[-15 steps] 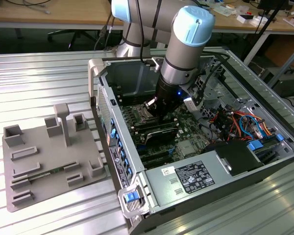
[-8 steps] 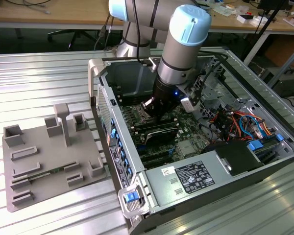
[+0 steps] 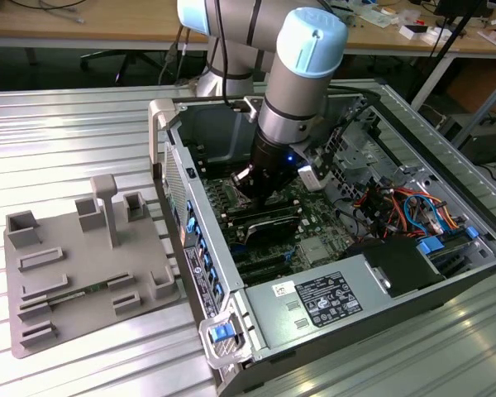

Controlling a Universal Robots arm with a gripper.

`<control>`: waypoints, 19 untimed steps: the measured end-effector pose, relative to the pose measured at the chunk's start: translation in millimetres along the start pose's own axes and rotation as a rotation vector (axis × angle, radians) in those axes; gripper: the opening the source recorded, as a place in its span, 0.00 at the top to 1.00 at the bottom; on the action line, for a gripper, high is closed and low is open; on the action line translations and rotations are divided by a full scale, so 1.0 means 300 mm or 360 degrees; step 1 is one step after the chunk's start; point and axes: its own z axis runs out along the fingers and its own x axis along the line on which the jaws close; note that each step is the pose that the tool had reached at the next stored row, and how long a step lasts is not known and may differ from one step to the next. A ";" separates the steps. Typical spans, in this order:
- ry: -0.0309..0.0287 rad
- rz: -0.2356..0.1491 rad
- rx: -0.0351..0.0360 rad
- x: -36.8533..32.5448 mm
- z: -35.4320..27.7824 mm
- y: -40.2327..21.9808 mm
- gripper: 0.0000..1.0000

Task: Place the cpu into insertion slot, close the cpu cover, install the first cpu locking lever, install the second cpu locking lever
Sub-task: 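Install the second cpu locking lever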

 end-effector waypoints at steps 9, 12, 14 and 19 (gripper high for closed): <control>-0.00014 0.0000 -0.0011 0.029 0.000 0.007 0.89; -0.00019 0.0000 -0.0013 0.056 -0.001 0.009 0.89; -0.00020 0.0000 -0.0013 0.067 -0.001 0.010 0.89; -0.00020 0.0000 -0.0014 0.093 -0.002 0.012 0.89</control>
